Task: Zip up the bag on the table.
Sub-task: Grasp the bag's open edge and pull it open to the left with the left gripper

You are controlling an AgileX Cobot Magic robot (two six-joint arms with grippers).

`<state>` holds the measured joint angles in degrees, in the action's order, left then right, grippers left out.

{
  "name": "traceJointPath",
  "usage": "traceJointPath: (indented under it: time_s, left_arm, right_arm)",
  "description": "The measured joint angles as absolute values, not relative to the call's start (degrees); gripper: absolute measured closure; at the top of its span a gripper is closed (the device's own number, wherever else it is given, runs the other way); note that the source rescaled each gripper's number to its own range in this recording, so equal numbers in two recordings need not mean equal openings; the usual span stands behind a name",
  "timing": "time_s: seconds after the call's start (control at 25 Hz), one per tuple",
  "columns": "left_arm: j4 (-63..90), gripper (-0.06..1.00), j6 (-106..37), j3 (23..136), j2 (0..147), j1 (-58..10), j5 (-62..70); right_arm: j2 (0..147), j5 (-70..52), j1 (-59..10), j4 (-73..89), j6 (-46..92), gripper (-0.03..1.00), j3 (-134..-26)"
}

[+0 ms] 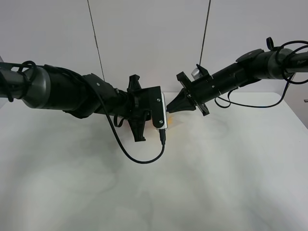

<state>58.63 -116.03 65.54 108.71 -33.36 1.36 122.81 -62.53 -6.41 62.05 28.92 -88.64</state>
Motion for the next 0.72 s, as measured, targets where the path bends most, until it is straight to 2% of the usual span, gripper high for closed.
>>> traceJointPath:
  time_s: [0.28, 0.48, 0.72]
  left_arm:
    - [58.63, 0.79, -116.03, 65.54, 108.71, -33.36, 1.41]
    - [58.63, 0.93, -116.05, 65.54, 108.71, -33.36, 1.41]
    - [58.52, 0.94, -118.22, 65.54, 108.71, -33.36, 0.76]
  right_arm:
    - [122.81, -62.59, -6.41, 62.05, 28.92, 0.97, -88.64]
    - [122.81, -62.69, -6.41, 62.05, 28.85, 0.97, -88.64]
    - [122.81, -62.69, -6.41, 62.05, 28.67, 0.97, -88.64]
